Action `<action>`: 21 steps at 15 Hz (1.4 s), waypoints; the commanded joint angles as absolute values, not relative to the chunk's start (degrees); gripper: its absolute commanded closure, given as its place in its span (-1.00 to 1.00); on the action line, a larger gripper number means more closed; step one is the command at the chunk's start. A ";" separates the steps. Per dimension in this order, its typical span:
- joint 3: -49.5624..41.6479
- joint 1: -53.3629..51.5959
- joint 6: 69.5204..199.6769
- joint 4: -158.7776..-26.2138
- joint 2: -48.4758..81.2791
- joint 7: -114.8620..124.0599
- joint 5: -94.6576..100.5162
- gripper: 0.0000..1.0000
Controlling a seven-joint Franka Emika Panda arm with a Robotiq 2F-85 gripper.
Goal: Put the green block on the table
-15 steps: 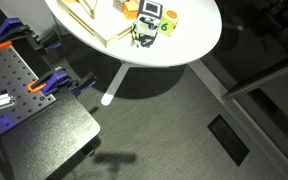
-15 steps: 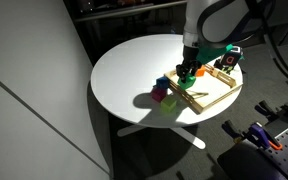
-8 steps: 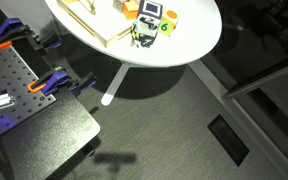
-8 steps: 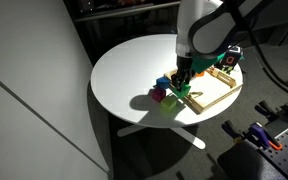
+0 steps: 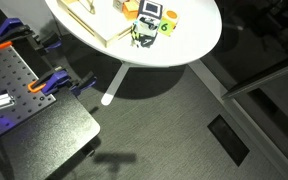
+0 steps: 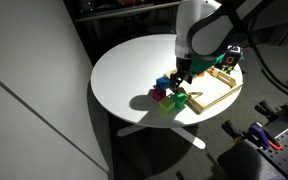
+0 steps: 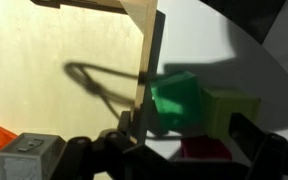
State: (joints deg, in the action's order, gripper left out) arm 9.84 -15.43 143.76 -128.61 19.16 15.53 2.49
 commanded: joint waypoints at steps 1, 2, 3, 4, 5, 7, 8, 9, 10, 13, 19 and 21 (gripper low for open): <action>8.39 -15.49 140.27 -127.94 18.05 17.52 2.09 -1.00; 8.10 -15.36 139.47 -128.06 17.79 17.71 2.04 -1.00; 7.94 -15.13 137.76 -128.27 17.19 17.93 1.64 -1.00; 7.79 -14.94 136.45 -128.36 16.85 18.06 1.50 -1.00; 7.75 -14.65 134.82 -128.58 16.26 17.96 1.23 -1.00; 7.52 -14.26 131.91 -128.94 15.15 18.19 1.03 -1.00; 7.39 -14.07 130.39 -129.17 14.47 18.38 0.92 -1.00; 7.13 -13.91 129.20 -129.48 13.79 18.82 1.04 -1.00; 6.97 -13.72 127.93 -129.72 13.09 19.21 1.12 -1.00; 6.36 -12.94 125.22 -131.29 10.57 20.43 1.61 -1.00; 5.73 -10.65 124.14 -136.37 3.89 19.66 1.74 -1.00; 5.78 -9.93 125.27 -138.99 0.59 19.26 2.10 -1.00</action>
State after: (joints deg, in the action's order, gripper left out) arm 5.70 -10.95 124.27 -134.29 6.87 19.38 1.71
